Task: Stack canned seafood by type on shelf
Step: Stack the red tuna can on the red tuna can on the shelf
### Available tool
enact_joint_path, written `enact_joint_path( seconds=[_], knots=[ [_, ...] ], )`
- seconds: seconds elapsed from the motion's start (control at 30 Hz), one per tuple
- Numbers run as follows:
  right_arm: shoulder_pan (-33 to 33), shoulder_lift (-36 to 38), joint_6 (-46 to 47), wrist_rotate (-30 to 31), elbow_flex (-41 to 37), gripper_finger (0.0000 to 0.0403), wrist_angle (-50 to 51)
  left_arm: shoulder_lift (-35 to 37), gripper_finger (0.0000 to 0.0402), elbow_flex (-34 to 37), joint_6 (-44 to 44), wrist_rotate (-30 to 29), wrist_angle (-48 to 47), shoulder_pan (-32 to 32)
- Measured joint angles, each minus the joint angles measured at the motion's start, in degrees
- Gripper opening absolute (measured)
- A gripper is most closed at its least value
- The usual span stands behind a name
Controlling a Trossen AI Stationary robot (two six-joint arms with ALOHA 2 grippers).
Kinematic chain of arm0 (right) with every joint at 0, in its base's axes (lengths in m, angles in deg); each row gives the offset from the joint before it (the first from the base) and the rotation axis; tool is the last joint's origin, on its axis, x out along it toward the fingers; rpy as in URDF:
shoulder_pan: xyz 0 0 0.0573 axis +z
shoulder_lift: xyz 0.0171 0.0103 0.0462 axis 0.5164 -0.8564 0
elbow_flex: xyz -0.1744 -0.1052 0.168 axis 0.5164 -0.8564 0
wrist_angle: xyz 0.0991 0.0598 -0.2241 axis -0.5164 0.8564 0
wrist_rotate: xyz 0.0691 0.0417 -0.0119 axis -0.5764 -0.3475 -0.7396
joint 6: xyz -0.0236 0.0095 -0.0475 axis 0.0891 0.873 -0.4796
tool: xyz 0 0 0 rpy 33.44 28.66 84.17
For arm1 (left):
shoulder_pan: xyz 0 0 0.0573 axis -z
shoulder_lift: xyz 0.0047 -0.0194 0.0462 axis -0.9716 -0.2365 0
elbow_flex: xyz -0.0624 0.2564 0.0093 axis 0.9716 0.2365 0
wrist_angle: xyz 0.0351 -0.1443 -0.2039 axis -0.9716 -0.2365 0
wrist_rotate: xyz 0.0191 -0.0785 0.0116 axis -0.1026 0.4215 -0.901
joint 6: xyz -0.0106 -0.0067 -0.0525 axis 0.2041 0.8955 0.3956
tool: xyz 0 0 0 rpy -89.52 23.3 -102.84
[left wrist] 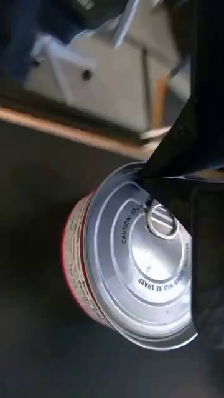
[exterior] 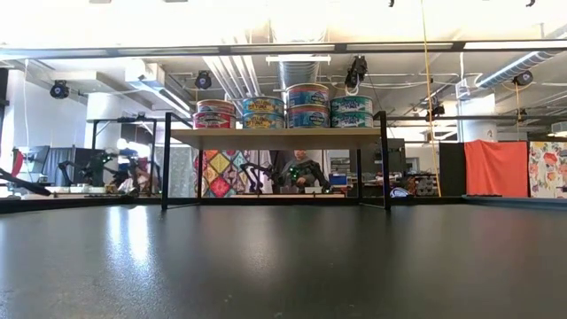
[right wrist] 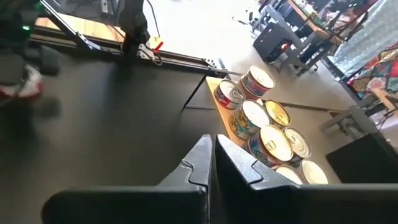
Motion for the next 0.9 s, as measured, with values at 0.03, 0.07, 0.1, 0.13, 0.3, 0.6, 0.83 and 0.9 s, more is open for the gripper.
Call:
enact_joint_path(
  seconds=[0.03,0.07,0.1,0.13,0.3,0.6,0.83,0.9],
  knots=[
    [0.0,-0.03,0.29,-0.16,-0.02,0.0013,0.0,0.0,0.0,-0.61,-2.73,-2.34,-0.77,-1.3],
    [0.0,-0.04,0.56,-0.31,-0.03,0.0013,0.0,0.03,0.0,-1.32,-5.23,-5.06,-1.79,-2.67],
    [-0.04,-0.04,1.07,-0.31,-0.11,0.0013,0.02,0.23,0.0,-1.98,-7.21,-8.14,-2.67,-4.08],
    [-0.04,-0.04,1.53,-0.31,-0.2,0.0013,0.02,0.58,0.0,-2.66,-9.11,-11.7,-3.29,-5.47],
    [-0.11,-0.04,3.92,-0.47,-1.17,0.0013,0.48,3.16,0.0,-5.21,-13.3,-30.09,-4.6,-10.2],
    [-0.37,-0.04,8.13,-2.38,-5.88,0.0013,1.97,10.12,0.0035,-1.42,-8.14,-31.7,-3.6,-9.62],
    [-3.99,-0.1,11.76,-9.31,-18.14,0.0013,-3.68,21.27,0.0115,11.28,5.14,-41.28,0.46,-6.55],
    [-5.45,-0.1,8.39,-12.73,-22.51,0.0013,-10.65,25.04,0.0141,16.66,8.68,-41.9,3.29,-6.31]
  ],
)
